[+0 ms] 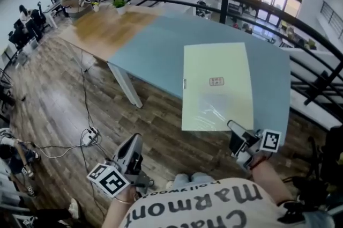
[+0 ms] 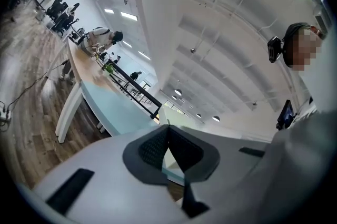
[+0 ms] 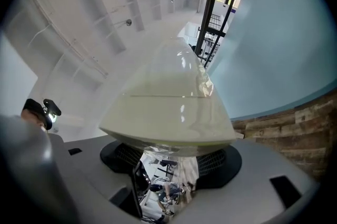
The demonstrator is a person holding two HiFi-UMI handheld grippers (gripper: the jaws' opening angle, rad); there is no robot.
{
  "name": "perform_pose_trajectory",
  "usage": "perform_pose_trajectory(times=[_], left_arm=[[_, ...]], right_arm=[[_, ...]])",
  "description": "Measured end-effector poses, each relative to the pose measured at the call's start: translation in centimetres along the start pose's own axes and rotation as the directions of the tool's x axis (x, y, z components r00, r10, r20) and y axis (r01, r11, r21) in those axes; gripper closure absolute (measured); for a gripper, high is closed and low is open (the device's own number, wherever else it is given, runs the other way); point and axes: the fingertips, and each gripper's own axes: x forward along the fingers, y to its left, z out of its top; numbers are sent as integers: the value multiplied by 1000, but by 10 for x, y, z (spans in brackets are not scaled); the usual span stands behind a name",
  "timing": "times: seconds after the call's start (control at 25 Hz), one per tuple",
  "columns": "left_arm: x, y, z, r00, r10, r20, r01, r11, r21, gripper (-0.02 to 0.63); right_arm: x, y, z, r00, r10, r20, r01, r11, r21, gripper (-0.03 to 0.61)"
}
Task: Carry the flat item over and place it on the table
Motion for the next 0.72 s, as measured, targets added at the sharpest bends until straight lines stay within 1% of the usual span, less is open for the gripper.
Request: perform_pose_trajectory(times=[0.16, 0.4, 0.56, 0.72], left_arm=[[-6, 33, 31, 1000, -1, -2, 1, 1000, 14, 611], [-22, 68, 56, 1000, 9, -10, -9, 1000, 27, 612], [-19, 88, 66, 1000, 6, -9, -6, 999, 34, 612], [-10, 110, 59, 1000, 13, -19, -13, 1000, 7, 612]], right_arm=[[44, -3, -12, 999, 17, 27, -18, 999, 45, 279], [87, -17, -31, 999, -4, 36, 1, 997, 75, 279], [119, -19, -33, 1000, -2, 23, 1, 998, 65, 279], [142, -25, -36, 999, -24, -24, 26, 997, 72, 279]])
